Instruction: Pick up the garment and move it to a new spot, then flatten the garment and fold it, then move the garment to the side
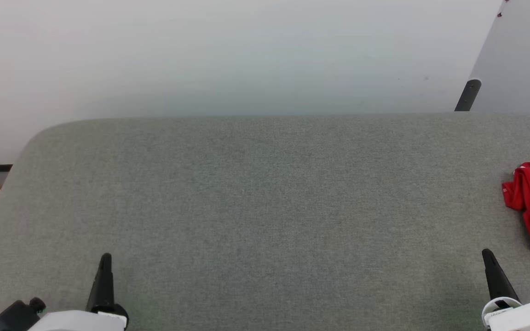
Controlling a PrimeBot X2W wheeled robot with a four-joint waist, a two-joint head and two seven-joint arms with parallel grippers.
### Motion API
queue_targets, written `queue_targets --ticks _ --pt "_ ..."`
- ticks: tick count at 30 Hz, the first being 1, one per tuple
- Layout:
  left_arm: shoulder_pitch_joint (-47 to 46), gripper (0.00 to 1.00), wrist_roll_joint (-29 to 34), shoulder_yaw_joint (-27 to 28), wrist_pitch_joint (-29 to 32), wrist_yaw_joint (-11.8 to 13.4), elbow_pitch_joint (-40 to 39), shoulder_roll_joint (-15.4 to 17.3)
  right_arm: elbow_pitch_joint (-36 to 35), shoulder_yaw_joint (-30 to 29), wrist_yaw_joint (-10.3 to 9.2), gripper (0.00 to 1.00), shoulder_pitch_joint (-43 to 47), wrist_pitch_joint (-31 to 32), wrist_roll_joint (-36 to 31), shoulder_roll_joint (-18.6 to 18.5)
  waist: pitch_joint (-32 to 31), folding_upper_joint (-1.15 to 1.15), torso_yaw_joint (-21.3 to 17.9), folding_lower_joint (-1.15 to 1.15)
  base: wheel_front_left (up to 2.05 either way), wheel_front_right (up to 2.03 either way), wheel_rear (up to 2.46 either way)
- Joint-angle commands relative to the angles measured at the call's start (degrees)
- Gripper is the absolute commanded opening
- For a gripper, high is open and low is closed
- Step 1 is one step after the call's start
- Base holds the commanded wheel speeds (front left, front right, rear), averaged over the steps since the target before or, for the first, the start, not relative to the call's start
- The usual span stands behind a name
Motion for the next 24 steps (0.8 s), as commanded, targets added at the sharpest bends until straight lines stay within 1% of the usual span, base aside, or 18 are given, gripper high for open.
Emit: queue_targets --ticks 1,24 --pt "-1.3 0.00 -1.4 0.0 0.3 0.0 -0.5 0.2 -0.4 -0.4 -0.02 0.00 -1.1 0.3 1.7 0.0 0.0 0.00 0.0 0.00 0.00 0.00 0.00" --pt "-3.2 0.00 -14.4 -0.9 4.0 0.0 0.7 -0.8 0.1 -1.5 -0.03 0.00 -3.2 3.4 14.4 2.3 0.2 0.00 -0.1 0.00 0.00 0.00 0.00"
